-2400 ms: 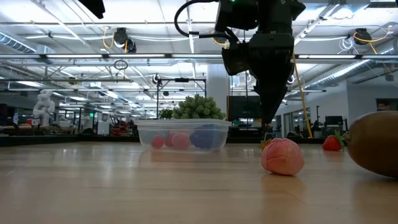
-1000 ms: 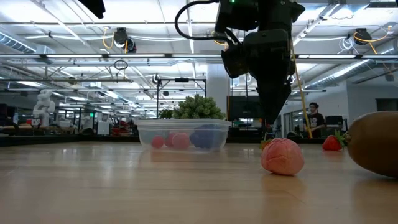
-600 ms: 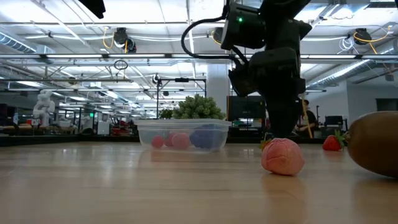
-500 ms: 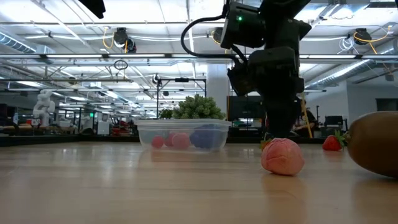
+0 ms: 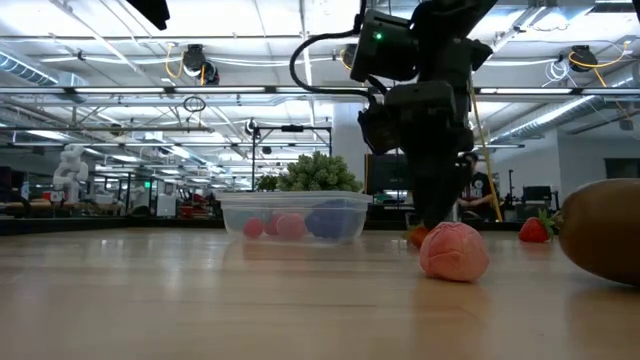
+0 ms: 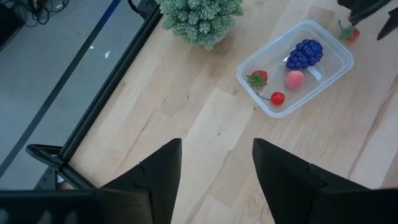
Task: Pick and placing Produce into tupperware
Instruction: Put the left strawberry into the transparent bin
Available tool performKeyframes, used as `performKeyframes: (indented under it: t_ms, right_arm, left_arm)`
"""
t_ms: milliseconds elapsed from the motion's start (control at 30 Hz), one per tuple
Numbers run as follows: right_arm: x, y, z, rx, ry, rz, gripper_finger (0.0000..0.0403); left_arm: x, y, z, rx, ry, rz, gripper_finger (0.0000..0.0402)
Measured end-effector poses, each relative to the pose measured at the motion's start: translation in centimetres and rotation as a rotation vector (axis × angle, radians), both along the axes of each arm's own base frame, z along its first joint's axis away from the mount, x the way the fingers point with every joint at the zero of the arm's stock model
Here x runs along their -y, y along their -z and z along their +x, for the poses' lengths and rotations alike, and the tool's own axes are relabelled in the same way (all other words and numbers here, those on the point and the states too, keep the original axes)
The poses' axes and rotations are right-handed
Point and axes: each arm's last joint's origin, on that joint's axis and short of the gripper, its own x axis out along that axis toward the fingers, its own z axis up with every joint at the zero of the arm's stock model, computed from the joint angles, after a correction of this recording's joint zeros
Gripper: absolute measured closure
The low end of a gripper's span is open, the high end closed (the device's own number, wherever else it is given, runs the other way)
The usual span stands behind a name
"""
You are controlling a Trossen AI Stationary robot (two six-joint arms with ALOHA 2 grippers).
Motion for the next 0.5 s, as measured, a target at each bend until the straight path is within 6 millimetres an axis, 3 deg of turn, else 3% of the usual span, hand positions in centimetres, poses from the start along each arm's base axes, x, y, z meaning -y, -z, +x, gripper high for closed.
performKeyframes:
  t_ms: [500]
  right_arm:
    - [0.9,0.65,-0.07,-0.035,0.021,-0.002,0.0167]
  left_arm:
    - [0.0,0.0,0.0,0.0,0.0,0.0,0.0198]
